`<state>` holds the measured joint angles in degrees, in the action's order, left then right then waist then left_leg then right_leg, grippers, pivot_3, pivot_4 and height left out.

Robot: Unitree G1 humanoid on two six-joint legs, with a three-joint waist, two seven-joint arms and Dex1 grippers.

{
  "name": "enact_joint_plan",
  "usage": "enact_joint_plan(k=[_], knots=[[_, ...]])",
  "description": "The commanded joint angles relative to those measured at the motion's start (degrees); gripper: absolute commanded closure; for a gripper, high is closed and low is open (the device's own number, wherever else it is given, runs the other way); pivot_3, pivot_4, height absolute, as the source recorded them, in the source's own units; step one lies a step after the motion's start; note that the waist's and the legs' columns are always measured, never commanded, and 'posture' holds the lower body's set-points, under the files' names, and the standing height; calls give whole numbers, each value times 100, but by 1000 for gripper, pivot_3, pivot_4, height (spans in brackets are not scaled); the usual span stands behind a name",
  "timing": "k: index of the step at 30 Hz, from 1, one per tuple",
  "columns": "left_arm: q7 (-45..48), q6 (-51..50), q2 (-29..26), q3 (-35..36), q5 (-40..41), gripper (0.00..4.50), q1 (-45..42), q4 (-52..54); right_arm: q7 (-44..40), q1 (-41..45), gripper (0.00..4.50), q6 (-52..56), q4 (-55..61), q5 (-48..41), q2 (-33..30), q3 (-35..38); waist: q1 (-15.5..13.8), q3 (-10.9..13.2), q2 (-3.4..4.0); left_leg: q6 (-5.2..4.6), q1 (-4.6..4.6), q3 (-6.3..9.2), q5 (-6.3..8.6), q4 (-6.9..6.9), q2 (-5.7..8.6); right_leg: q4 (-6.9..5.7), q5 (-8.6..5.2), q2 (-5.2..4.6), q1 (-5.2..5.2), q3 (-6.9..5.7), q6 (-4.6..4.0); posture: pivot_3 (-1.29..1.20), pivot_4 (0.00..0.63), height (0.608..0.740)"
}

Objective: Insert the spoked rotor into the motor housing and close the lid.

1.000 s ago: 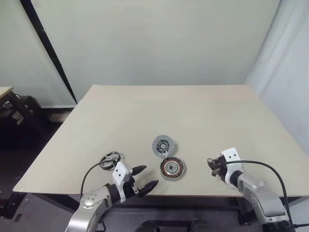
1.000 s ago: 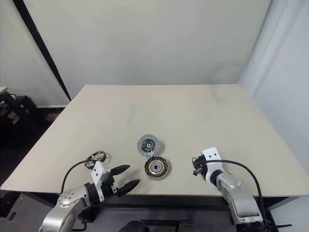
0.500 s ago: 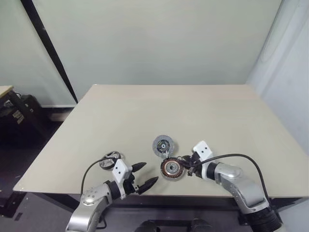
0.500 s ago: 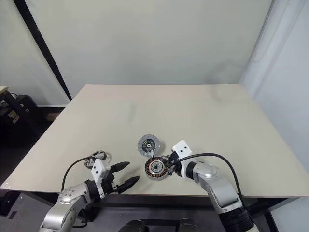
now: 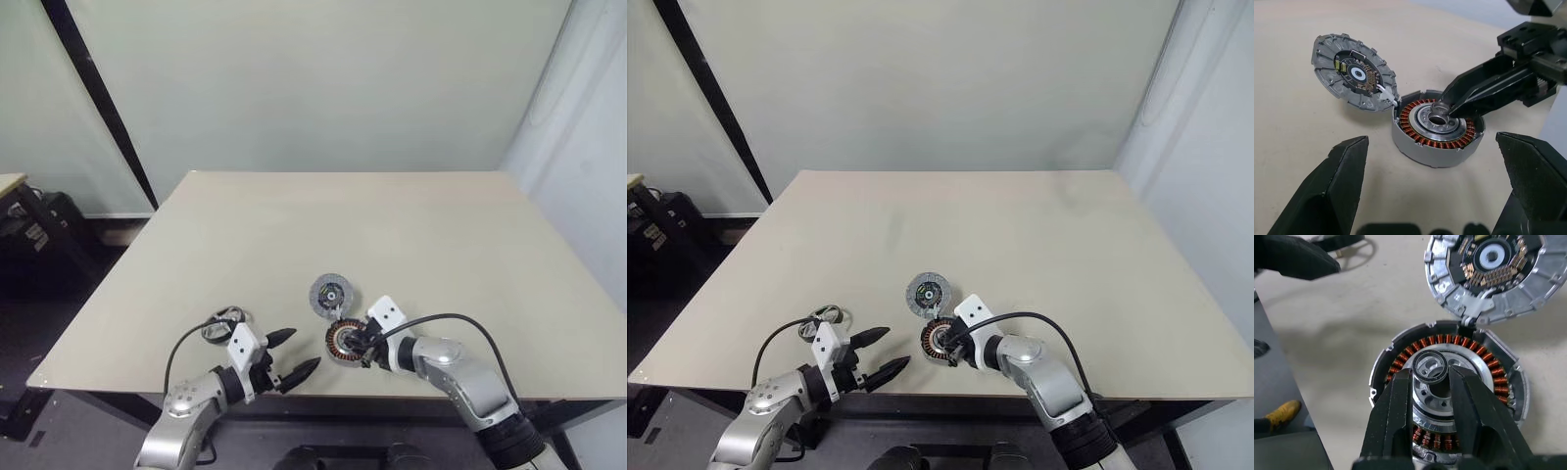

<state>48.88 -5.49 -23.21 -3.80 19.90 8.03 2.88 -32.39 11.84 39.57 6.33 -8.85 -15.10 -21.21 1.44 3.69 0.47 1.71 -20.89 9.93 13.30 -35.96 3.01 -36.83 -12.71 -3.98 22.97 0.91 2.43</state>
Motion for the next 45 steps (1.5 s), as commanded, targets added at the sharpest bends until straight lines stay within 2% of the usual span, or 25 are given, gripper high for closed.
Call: enact_joint_plan(k=[1,45], knots=[[19,137,-16,37,-23,0,-40,88,22,160,3721,-172,40,64,51,7,0,0,0,-1,0,0,-1,0,0,0,0,0,0,0,0,0,0,740],[10,172,8,-18,-55,0,-120,45,-26,94,3721,-205,-282,315,-51,-154,1,-2,-1,-3,9,0,-2,-1,0,-5,1,2,-10,0,0,0,0,740]])
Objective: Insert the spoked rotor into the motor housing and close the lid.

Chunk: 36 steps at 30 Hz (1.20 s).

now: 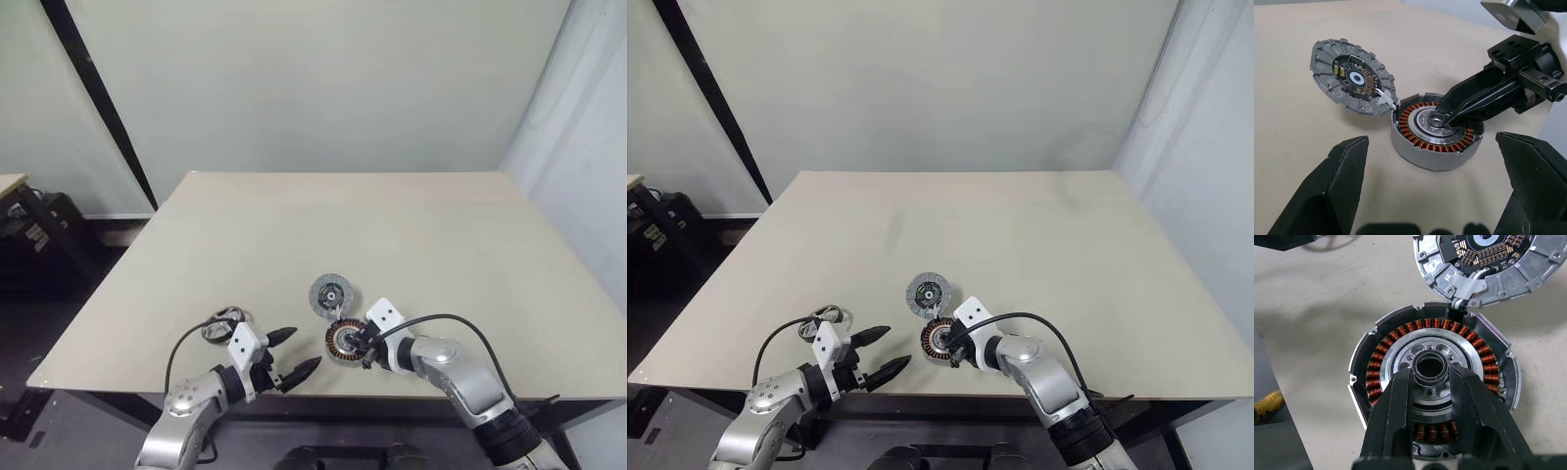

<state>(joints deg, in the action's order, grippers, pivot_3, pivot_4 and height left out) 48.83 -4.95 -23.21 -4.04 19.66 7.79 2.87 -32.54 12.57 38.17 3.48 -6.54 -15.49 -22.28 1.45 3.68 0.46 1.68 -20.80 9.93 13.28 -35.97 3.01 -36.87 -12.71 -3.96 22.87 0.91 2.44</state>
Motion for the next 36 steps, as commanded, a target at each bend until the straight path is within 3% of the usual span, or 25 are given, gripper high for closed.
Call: enact_joint_plan(k=[1,9,14,17,25,36], knots=[[18,126,12,5,-36,0,-100,33,-27,25,3721,-71,-2,84,-19,-58,0,0,0,0,1,0,0,0,0,0,0,0,-2,0,0,0,0,740],[34,138,49,17,-58,0,-95,23,6,-23,1070,84,451,-111,30,132,-2,0,0,1,3,1,0,-2,1,0,0,-1,-5,0,0,0,0,740],[40,135,54,23,-58,0,-98,10,-28,6,1070,301,835,-168,-35,219,0,0,0,1,2,2,1,-1,0,0,0,0,-3,0,0,0,0,740],[47,141,65,18,-58,0,-114,-13,21,43,1631,278,852,-107,-46,240,1,0,0,1,2,1,1,0,-1,-1,0,0,-2,0,0,0,0,740],[54,153,89,27,-61,0,-144,-42,161,198,4457,115,523,203,-8,-43,1,0,-1,1,2,1,1,-1,0,0,0,0,-2,0,0,0,0,740],[27,133,67,55,-57,0,-83,32,179,361,4457,-17,94,379,148,-217,1,0,-1,0,3,1,0,-1,0,-1,0,1,-3,0,0,0,0,740]])
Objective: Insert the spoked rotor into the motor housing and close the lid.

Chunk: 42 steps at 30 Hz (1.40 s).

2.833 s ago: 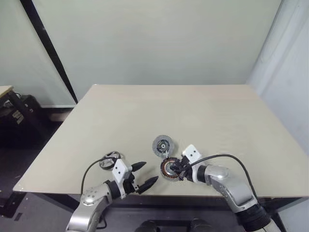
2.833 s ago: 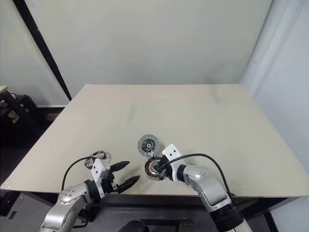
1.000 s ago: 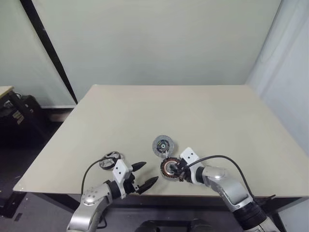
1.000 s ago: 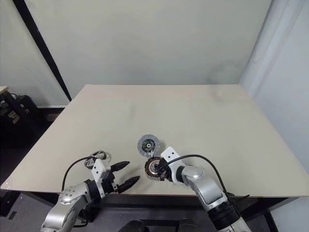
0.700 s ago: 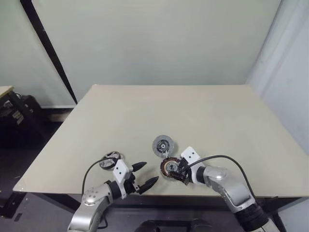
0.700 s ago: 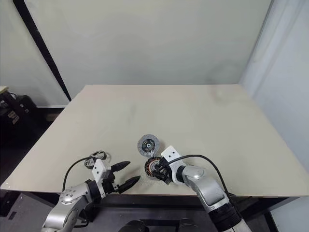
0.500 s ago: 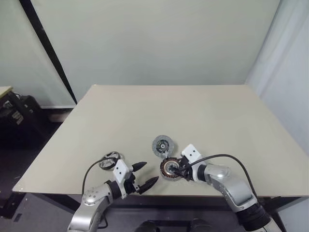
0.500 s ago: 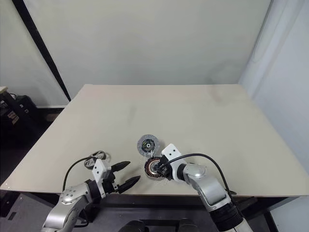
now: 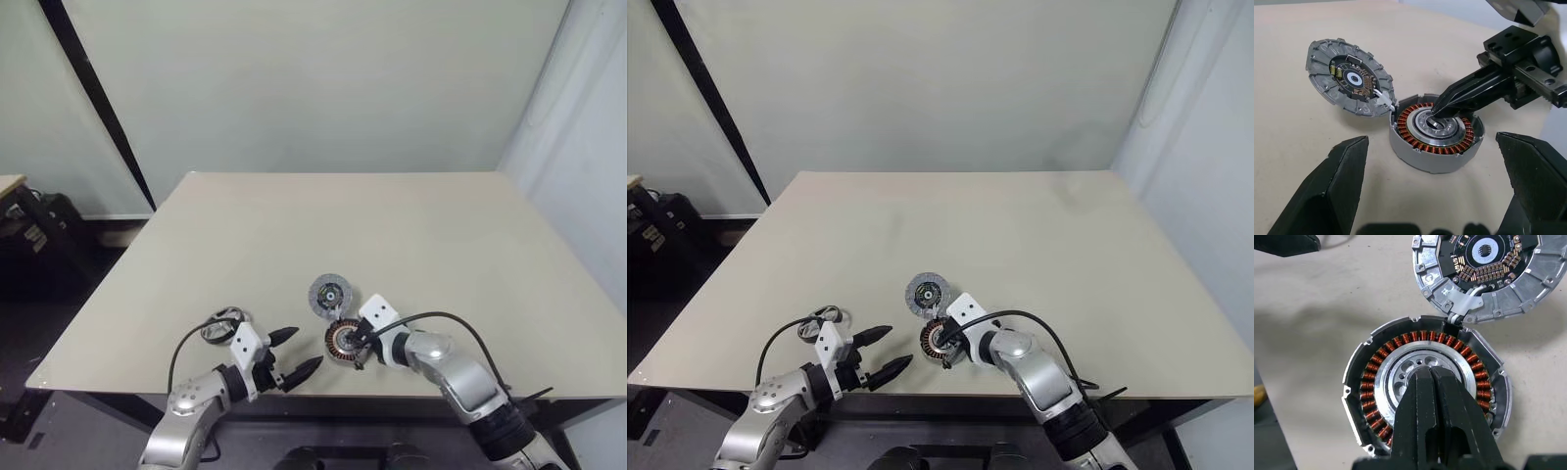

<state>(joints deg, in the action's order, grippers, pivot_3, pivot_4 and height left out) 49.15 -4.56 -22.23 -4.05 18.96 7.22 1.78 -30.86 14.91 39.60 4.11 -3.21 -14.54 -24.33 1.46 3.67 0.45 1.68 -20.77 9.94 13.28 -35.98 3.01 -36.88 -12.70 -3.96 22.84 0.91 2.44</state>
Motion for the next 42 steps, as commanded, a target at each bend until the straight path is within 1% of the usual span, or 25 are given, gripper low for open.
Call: enact_joint_plan(k=[1,13,24,29,35,42], knots=[[-6,93,-32,57,13,0,-20,146,7,130,4457,-172,6,60,73,-21,0,0,0,0,0,0,0,0,0,0,0,0,0,0,0,0,0,740],[-38,110,-11,42,4,0,9,158,-36,110,4457,-230,-152,223,205,-240,16,-1,0,0,3,0,0,1,-1,-2,0,1,0,0,0,0,0,740],[-119,82,-10,65,25,0,74,272,-178,186,4457,-78,151,110,164,-13,23,-1,1,1,2,0,0,1,-1,-4,0,1,0,0,0,0,0,740],[-140,81,-10,66,34,0,81,277,-313,106,4457,4,178,195,61,-212,18,-1,1,0,1,1,0,1,-1,-4,0,1,2,0,0,0,0,740],[-136,72,-21,63,35,0,94,295,-201,32,4457,-52,-2,354,45,-299,18,-2,0,1,4,1,1,1,-1,-4,0,0,-1,0,0,0,0,740],[-133,37,-57,78,37,0,104,335,-245,87,4457,11,267,50,182,78,15,-1,0,2,2,0,1,1,-1,-4,0,0,1,0,-1,0,0,740]])
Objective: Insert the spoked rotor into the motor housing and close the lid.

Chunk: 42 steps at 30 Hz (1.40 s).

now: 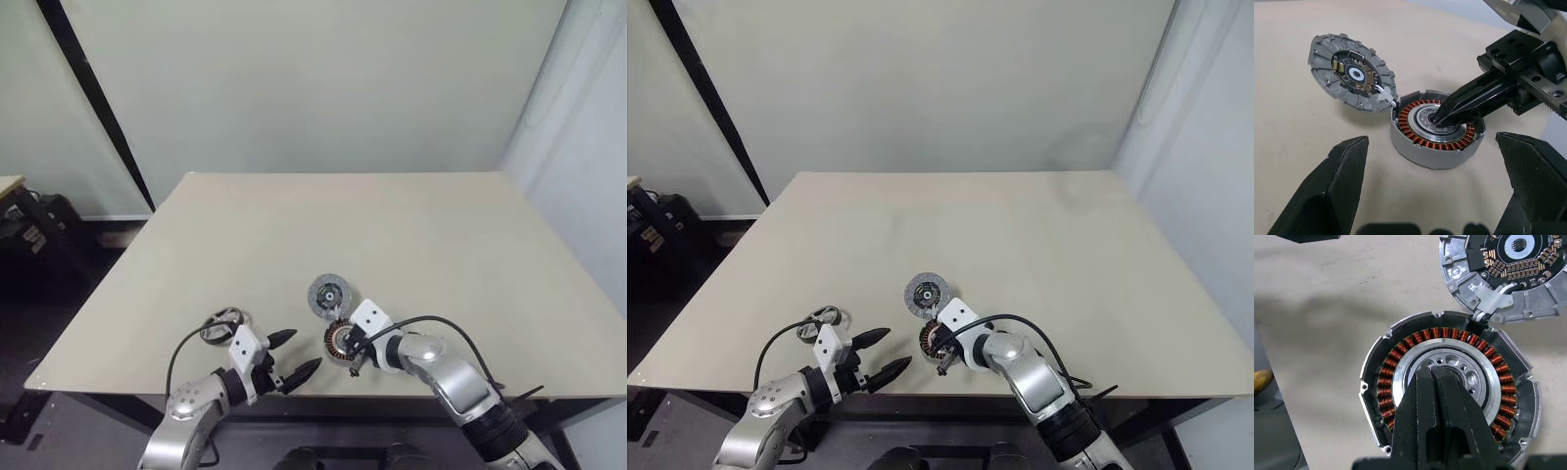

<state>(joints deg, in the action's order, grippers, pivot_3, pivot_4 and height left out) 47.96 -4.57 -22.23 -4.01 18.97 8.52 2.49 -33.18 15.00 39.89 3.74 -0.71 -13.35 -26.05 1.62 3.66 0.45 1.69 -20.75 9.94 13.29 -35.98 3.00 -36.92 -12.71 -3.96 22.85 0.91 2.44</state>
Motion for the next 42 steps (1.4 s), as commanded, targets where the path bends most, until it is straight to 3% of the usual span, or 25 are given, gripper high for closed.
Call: enact_joint_plan(k=[1,10,11,15,20,24,31,42], knots=[[-14,33,-59,81,40,0,-29,266,4,98,4457,-11,335,-243,97,326,0,0,0,0,-1,0,0,0,0,0,0,0,1,0,0,0,0,740],[-339,-302,165,429,486,0,73,382,-16,23,4457,-303,-105,96,-199,35,0,0,-1,0,-2,0,0,0,0,1,0,-1,2,0,0,0,0,740],[-345,-308,160,461,494,0,115,402,-12,4,4292,-333,-129,104,-211,32,-1,0,0,0,-2,0,0,0,0,1,0,-1,2,0,0,0,0,740],[-407,-341,137,546,504,0,277,511,54,-14,3280,-466,-51,-47,-101,264,0,0,0,1,0,1,0,0,0,1,0,0,0,0,0,0,0,740],[-719,-534,286,792,725,0,508,727,-120,-10,1438,-689,257,-362,-60,604,-1,1,-1,9,-2,1,6,-1,0,1,0,-1,1,0,0,0,0,740],[-1327,-1326,530,1183,1291,0,706,1025,-438,-71,27,-870,581,-496,-299,656,-2,1,-2,8,-3,1,5,0,0,2,0,-2,1,0,0,0,0,740],[-2518,-2621,1015,2207,2703,0,848,1222,-731,-323,27,-1281,992,-602,-724,735,-4,3,-8,21,-3,6,13,-2,-1,2,-1,-2,0,-2,0,0,0,740],[-3664,-2879,1501,3096,3554,0,517,873,-710,-601,27,-1492,1193,-553,-918,820,-25,3,-29,25,-4,3,15,-7,-1,9,-1,-4,-2,-2,-1,0,0,740]])
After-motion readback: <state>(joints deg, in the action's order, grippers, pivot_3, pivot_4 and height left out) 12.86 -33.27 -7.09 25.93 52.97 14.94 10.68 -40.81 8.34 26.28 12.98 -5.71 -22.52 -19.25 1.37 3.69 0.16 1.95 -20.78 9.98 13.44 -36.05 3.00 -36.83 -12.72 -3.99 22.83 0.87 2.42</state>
